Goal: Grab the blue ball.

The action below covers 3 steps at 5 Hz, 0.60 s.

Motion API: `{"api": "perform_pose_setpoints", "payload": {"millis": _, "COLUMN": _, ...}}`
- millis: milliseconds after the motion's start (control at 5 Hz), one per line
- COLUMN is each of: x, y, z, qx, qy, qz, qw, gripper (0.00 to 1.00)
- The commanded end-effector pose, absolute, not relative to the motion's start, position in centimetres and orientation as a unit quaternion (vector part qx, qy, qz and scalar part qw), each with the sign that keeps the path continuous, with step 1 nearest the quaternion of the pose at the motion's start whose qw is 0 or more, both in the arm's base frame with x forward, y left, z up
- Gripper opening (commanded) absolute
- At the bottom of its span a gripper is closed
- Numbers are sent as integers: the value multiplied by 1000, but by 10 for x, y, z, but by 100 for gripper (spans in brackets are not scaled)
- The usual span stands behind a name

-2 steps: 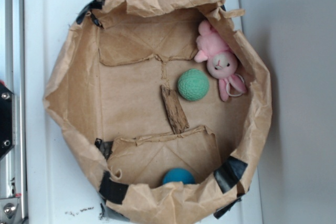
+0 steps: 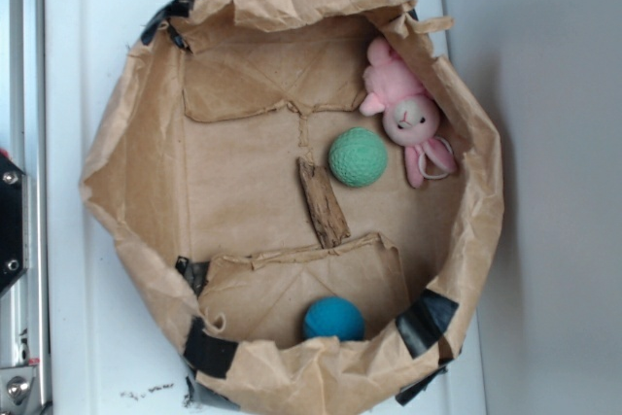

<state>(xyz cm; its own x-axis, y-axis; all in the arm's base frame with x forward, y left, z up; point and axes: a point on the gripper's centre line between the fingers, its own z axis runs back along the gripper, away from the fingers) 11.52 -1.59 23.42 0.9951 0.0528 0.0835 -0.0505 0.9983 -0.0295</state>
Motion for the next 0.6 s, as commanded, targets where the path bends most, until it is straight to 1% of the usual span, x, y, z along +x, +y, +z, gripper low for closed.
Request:
{"api": "perform_pose_setpoints", "payload": {"millis": 0, "x": 107, "y": -42, "z": 220, "qx": 17, "qy": -65, "qz": 67, "qw": 995, "gripper": 100}}
{"api": "perform_pose_setpoints", "payload": {"millis": 200, "x": 112, "y": -47, "z": 212, "qx": 23, "qy": -79, "qz": 98, "qw": 992, "gripper": 100}}
{"api": "perform_pose_setpoints", "payload": {"millis": 400, "x": 119, "y": -46, "z": 206, "qx": 30, "qy": -69, "qz": 132, "qw": 988, "gripper": 100}}
